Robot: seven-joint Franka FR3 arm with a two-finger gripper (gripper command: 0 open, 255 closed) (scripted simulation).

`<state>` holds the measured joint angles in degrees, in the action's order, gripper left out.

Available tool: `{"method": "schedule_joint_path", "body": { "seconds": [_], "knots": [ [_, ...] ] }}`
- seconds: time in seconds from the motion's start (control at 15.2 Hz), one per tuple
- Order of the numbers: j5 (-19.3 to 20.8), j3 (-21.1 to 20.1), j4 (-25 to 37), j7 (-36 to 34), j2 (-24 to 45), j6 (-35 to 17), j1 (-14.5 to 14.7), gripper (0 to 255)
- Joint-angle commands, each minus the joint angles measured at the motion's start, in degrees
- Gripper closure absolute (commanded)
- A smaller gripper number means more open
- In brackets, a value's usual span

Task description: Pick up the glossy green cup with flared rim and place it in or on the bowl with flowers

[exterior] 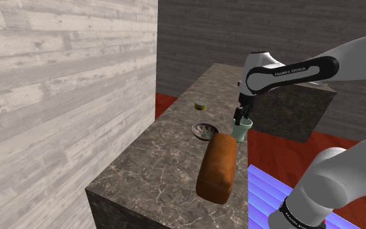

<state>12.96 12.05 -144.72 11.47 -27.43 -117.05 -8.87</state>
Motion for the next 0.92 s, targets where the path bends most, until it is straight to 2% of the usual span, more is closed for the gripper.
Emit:
{"method": "schedule_joint_path", "body": {
  "seconds": [0.0,0.13,0.59,0.86],
  "knots": [
    [1.08,1.3,0.39,0.25,3.49,-4.06,-0.89,0],
    [1.89,2.57,1.17,0.55,7.03,-7.64,-1.71,0],
    [2.45,3.56,-1.58,0.49,10.4,-13.82,-2.06,0],
    [2.48,3.64,-1.78,0.49,10.71,-14.34,-2.09,0]
  ]
}}
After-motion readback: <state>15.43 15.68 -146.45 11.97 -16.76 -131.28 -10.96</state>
